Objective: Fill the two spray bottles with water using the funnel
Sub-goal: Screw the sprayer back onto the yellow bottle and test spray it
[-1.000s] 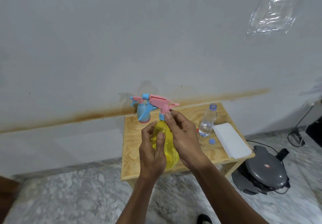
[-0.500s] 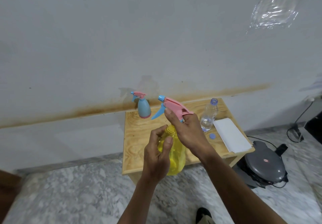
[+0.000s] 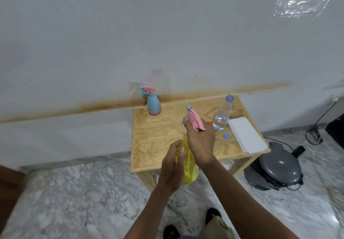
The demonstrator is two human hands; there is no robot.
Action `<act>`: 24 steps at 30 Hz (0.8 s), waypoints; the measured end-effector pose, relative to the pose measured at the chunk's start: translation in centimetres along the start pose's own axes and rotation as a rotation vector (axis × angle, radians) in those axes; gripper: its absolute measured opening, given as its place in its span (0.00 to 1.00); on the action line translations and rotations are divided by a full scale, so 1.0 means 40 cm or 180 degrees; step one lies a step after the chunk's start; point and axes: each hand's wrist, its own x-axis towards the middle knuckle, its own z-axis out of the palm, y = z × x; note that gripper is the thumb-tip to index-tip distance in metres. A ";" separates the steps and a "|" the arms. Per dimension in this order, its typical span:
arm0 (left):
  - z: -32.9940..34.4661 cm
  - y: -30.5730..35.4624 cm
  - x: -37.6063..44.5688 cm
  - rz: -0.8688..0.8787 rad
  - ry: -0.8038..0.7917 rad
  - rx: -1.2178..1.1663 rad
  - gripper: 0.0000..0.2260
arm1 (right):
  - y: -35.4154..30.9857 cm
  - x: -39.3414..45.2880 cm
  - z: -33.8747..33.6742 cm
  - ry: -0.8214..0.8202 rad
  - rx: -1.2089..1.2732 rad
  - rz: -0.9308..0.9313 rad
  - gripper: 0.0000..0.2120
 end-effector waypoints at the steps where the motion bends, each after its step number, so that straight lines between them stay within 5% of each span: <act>1: 0.009 -0.016 -0.008 -0.0009 0.0023 0.0054 0.14 | 0.016 0.004 0.003 -0.0045 -0.0061 0.0074 0.09; 7: 0.033 -0.096 -0.058 -0.0212 0.0467 0.0269 0.10 | 0.092 0.024 0.013 -0.0654 -0.0678 0.0187 0.18; 9: 0.040 -0.116 -0.074 -0.0245 0.0465 0.0275 0.09 | 0.125 0.025 0.020 -0.0604 -0.0800 0.0059 0.18; 16: 0.063 -0.191 -0.126 -0.0533 0.0433 0.0220 0.28 | 0.211 0.010 0.045 -0.0335 -0.0881 0.0051 0.16; 21: 0.057 -0.214 -0.145 -0.0719 0.0404 0.0333 0.19 | 0.236 0.008 0.040 -0.0532 -0.1184 0.0261 0.22; 24: 0.059 -0.226 -0.158 -0.0700 0.0434 0.0353 0.24 | 0.254 0.008 0.041 -0.0621 -0.1364 0.0245 0.24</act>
